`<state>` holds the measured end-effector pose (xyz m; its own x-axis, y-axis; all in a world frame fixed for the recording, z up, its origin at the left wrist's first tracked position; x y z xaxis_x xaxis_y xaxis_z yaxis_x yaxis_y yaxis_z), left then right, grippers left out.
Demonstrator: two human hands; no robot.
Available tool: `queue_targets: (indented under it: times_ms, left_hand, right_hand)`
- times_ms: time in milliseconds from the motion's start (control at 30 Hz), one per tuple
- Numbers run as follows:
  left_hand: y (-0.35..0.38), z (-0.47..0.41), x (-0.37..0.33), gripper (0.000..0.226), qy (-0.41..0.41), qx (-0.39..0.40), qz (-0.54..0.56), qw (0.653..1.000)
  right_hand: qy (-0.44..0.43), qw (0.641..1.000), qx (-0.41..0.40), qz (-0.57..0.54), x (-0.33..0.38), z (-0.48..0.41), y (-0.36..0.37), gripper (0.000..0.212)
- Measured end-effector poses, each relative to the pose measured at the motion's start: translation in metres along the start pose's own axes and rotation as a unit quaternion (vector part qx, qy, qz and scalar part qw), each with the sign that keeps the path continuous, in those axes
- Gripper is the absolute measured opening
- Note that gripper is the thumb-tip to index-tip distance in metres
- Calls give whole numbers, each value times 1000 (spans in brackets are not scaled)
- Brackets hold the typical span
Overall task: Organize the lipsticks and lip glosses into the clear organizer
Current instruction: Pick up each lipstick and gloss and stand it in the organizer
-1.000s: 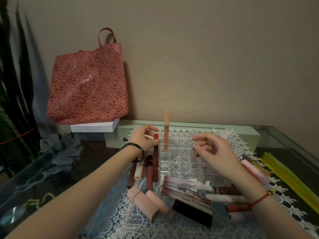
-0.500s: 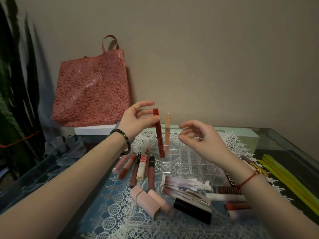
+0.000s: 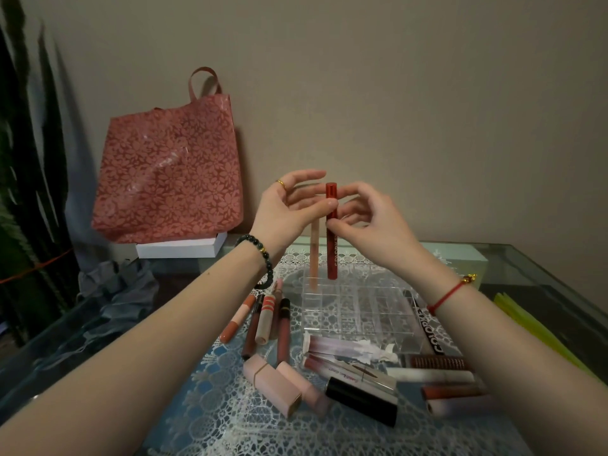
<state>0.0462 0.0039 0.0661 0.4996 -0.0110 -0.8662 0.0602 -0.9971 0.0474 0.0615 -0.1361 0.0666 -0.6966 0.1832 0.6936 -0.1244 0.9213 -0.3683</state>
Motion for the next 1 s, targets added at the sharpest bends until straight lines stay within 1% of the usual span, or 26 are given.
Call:
queue_targets:
  times_ms: [133,267,433,600,800,1000]
  left_hand:
    - [-4,-9,1,35,14,-27,-24,999]
    - [-18,-15,19,47,-22,-46,-85,995]
    - [-28,-13,55,68,-100,-17,-144,984]
    - [-28,-11,85,76,-153,37,-175,972]
    - [-25,-13,96,73,-155,33,-180,971]
    - [-19,-10,100,65,-155,53,-171,972]
  right_hand:
    - [1,1000,-18,8,-5,-12,-8,41]
    - [5,998,-25,56,-17,-21,-13,50]
    - [12,997,-20,69,-35,-23,-4,46]
    - [22,998,-14,61,-50,-22,3,41]
    - [27,998,4,60,-62,-18,10,39]
    - [27,997,24,64,-68,-12,17,36]
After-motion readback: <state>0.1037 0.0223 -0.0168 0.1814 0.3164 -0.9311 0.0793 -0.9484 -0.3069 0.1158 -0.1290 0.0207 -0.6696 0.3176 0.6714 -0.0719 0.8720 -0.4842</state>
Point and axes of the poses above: each hand's wrist, its own z-axis away from the middle knuckle, its own y-axis out of the palm, x = y × z, the point moved 1 cm from there along -z, towards the middle knuckle, and after that the axes turned 4 degrees about -y, right-handed, at the moved point
